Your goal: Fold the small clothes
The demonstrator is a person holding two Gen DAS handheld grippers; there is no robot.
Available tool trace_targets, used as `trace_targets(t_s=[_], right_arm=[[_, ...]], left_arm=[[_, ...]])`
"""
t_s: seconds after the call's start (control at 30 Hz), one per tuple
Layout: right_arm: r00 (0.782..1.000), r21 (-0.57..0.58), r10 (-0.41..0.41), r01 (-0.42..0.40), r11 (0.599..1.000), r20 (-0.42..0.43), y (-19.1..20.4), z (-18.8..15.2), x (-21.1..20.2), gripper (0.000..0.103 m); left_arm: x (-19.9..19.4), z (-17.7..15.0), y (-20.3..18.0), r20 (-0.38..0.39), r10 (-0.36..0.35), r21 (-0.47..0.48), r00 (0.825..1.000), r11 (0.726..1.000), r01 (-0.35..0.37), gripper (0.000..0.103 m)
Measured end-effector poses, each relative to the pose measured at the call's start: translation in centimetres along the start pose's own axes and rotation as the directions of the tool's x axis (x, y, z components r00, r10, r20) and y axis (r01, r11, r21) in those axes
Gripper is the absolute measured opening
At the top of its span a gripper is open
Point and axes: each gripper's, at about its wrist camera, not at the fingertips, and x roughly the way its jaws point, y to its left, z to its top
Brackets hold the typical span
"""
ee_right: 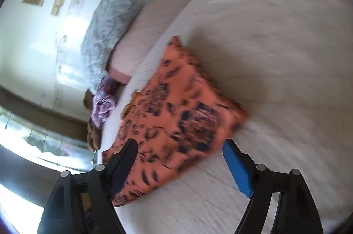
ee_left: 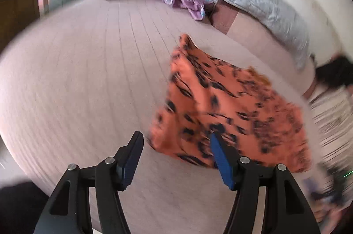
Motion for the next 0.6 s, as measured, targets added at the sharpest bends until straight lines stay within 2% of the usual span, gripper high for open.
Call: trace_targets(t_s=[0.07,0.13,0.2,0.23,0.27,0.33,0.37,0.4,0.43,0.5,0.6], right_arm=[[1.0,0.096,-0.003,0.004,0.995,-0.014,-2.3,-0.3,0.8,0.083],[1.0,0.161,0.026,-0.027,0.987,0.013,-3.2,0.0,1.7,0.083],[0.999,0.161,0.047,-0.048,0.986,0.01,-2.1,0.9,2.7,0.083],[0.998,0.164,0.058,-0.057,0.985,-0.003,-1.7,1.5,3.6,0.083],[0.999,0.168,0.032,-0.031,0.985,-0.004,-1.7,1.7,3.6,0.083],[1.0,0.17,-0.006,0.004,0.985,0.011,-1.7,2.4,3.8,0.079],[1.0,0.165,-0.019,0.015,0.986,0.022,-1.5,2.5,4.4,0.063],[0.999,0.167,-0.032,0.028,0.986,0.021,-1.2,2.8,5.2,0.05],[0.999,0.173,-0.041,0.042,0.984,-0.007,-1.2,3.0,6.0,0.019],[0.998,0.171,-0.06,0.063,0.983,-0.023,-1.1,3.1,6.4,0.013],[0.999,0.106,-0.041,0.038,0.994,0.025,1.4,3.1,4.3,0.01]], left_arm=[[1.2,-0.8,-0.5,-0.035,-0.036,-0.042,0.999,0.999,0.034,0.064],[2.8,-1.3,-1.4,-0.061,-0.013,-0.037,0.998,0.999,0.011,0.064],[4.5,-1.5,-1.5,-0.081,0.029,-0.084,0.996,0.996,-0.036,0.064],[4.7,-1.5,-1.4,-0.061,0.036,-0.107,0.997,0.993,-0.043,0.064],[4.9,-1.2,-1.7,-0.031,0.055,-0.113,0.998,0.992,-0.058,0.064],[5.2,-1.3,-1.9,-0.044,0.076,-0.126,0.996,0.989,-0.081,0.063],[5.6,-0.8,-2.1,-0.039,0.084,-0.122,0.996,0.989,-0.089,0.061],[6.2,-0.3,-2.5,-0.045,0.102,-0.106,0.994,0.989,-0.106,0.027],[6.8,0.3,-2.7,-0.063,0.123,-0.082,0.99,0.988,-0.128,0.02],[7.0,1.7,-2.7,-0.083,0.1,-0.072,0.992,0.992,-0.106,0.014],[3.5,3.0,-3.8,0.024,0.08,-0.01,0.997,0.997,-0.08,0.012]])
